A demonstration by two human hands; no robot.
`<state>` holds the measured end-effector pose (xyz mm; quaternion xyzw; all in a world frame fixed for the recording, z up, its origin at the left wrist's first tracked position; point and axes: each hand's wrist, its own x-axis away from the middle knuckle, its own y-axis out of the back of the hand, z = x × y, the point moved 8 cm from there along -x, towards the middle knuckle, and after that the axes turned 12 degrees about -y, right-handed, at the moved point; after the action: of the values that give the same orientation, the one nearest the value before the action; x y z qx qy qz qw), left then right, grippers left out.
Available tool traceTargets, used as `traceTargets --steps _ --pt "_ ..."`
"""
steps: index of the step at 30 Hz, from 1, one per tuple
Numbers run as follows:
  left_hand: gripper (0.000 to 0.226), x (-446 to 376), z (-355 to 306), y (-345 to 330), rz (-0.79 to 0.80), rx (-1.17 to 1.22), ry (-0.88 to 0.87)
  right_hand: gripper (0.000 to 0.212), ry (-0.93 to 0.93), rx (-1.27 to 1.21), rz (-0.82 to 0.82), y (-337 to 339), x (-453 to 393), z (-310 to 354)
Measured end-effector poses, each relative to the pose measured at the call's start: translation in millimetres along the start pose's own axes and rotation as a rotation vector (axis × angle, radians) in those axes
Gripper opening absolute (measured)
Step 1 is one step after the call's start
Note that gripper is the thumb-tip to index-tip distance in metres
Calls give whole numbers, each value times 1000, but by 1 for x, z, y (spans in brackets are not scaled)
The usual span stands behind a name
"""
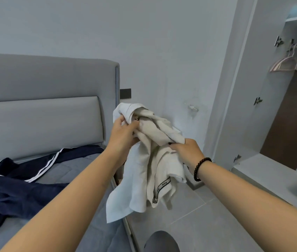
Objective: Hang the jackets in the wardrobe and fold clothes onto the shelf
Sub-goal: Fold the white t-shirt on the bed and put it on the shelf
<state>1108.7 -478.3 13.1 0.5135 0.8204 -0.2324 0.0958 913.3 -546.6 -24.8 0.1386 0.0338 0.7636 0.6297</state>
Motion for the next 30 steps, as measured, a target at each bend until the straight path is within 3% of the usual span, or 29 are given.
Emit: traceTargets --steps 3,6,10,11,13,14,15,18,21,24,27,30 --pt "56 20 22 -11 236 -83 79 8 -102 -270 83 6 -7 19" --pt "87 36 42 -17 343 -102 144 13 -81 -343 101 8 -11 43" --pt "109 48 31 -43 540 -175 0 13 -64 -358 34 14 -14 59" --pt "103 50 28 -45 566 -227 -44 10 -68 -376 25 18 -15 61" --pt "58 55 23 -50 629 -335 -142 11 -73 -410 14 29 -16 65" --pt "35 52 19 -48 572 -407 -216 10 -67 -426 12 36 -16 67" --pt "27 46 17 -41 468 -459 -257 11 -62 -445 11 44 -17 69" --pt "26 32 20 -24 177 -290 -91 16 -45 -445 -5 68 -18 71" --pt "26 27 21 -40 166 80 153 6 -107 -464 -28 85 -20 58" --pt "31 18 7 -63 133 257 185 10 -163 -618 110 77 -22 44" --pt "35 9 -9 -85 116 271 150 51 -201 -644 380 58 -15 36" --pt "35 0 -31 -103 153 266 87 64 -211 -286 538 48 -2 33"
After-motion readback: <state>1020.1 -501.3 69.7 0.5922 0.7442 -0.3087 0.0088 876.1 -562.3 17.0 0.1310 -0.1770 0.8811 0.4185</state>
